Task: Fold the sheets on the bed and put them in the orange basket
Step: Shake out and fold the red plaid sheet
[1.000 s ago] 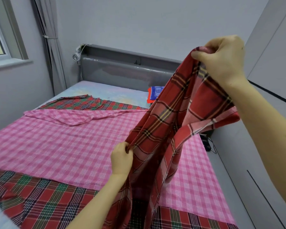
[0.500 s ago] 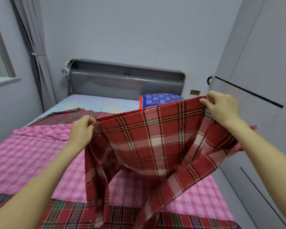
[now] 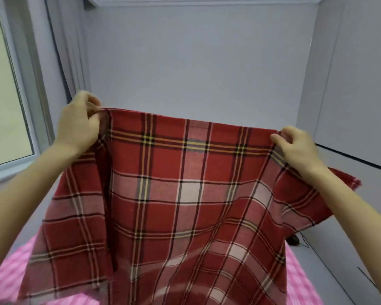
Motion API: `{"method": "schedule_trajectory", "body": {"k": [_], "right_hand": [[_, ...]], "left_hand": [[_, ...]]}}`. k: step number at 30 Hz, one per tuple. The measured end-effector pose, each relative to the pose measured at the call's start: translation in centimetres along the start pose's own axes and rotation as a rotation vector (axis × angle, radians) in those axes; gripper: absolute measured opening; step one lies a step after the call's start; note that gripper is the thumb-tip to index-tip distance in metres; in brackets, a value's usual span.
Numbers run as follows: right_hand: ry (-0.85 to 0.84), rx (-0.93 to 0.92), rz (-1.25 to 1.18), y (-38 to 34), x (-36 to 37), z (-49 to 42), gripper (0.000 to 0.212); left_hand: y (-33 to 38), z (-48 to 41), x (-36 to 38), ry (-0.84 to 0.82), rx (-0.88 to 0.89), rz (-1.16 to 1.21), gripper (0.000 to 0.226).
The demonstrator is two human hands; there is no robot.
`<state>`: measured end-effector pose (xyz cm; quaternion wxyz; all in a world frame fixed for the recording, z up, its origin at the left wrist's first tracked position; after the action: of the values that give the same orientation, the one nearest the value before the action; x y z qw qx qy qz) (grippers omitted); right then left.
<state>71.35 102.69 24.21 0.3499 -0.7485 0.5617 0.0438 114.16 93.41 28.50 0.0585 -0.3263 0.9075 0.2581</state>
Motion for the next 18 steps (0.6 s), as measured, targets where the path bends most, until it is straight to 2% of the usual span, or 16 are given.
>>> {"method": "schedule_trajectory", "body": {"k": [3,7,9,11,14,16,17,18], "right_hand": [[-0.25,0.017,-0.145,-0.7,0.6,1.1,0.043],[-0.74,0.039,-0.26,-0.5,3.3,3.3,0.047],[-0.955,0.054,-0.241,-0.2,5.8,3.7,0.038],[-1.055,0.021,-0.105,0.1,9.8,3.8,0.036],[-0.948,-0.061,0.346,1.2,17.9,3.4,0.042],[-0.761,-0.143,0.685,0.8,23.1,2.0,0.022],[-0.654,-0.164,0.784,0.2,24.7,1.0,0.011],[-0.518,-0.175,0.838,-0.8,26.5,-2.4,0.015]], "left_hand": [[-2.9,0.6,-0.9,-0.139,-0.113,-0.091,0.02],[-8.9,3.4,-0.4,-0.308,-0.218,-0.219,0.014],[-13.2,5.3,0.8,-0.396,-0.185,-0.361,0.011],[-17.7,7.4,2.2,-0.518,-0.142,-0.547,0.01],[-23.0,9.4,5.1,-0.665,-0.078,-0.645,0.003],[-24.8,7.0,7.3,-0.737,-0.064,-0.695,0.007],[-25.4,4.8,8.2,-0.702,-0.05,-0.698,0.011],[-25.9,0.2,9.2,-0.611,-0.007,-0.673,0.011]]}}
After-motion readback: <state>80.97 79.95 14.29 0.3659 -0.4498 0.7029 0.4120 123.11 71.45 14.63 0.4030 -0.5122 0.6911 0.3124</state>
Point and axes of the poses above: each hand's wrist, its own z-axis away from the middle knuckle, its own x-axis out of the palm, y = z × x, the point moved 1 cm from there along -z, towards the middle knuckle, and after that the axes turned 4 degrees about z, right-handed, at the moved point
